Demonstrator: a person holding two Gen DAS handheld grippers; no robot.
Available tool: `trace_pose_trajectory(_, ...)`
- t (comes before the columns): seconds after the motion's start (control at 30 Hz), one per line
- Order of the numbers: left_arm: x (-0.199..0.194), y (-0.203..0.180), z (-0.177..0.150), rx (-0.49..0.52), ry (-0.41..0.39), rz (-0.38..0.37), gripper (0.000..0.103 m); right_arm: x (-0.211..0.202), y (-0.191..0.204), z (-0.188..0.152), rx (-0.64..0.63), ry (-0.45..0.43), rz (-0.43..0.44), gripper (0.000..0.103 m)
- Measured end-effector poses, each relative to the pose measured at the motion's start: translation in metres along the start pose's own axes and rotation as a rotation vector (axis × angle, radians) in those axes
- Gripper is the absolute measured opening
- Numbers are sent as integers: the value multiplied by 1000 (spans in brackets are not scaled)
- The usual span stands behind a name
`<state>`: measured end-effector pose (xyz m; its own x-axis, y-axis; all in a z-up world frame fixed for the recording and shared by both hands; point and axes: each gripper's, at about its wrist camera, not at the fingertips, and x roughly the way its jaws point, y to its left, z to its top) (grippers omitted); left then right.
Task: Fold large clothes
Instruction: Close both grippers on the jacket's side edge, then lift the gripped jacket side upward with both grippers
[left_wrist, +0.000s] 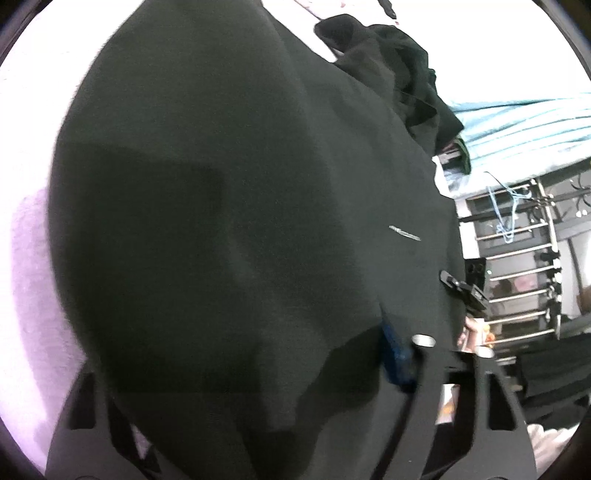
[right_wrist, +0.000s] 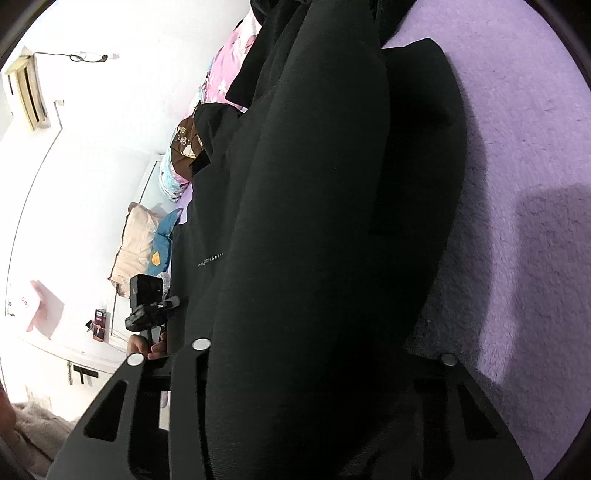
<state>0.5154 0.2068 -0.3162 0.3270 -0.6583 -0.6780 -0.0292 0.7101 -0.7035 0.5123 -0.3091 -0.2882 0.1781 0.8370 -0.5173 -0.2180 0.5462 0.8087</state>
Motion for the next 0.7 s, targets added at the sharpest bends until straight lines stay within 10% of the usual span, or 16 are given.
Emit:
trace_pose_trajectory(0.27, -1, 0, -1, 3, -8, -8, 39, 2, 7, 0, -37, 2, 23, 18)
trace_pose_trajectory(0.7, -4, 2, 1, -22, -18, -30, 34, -1, 7, -3, -12, -19, 11, 16)
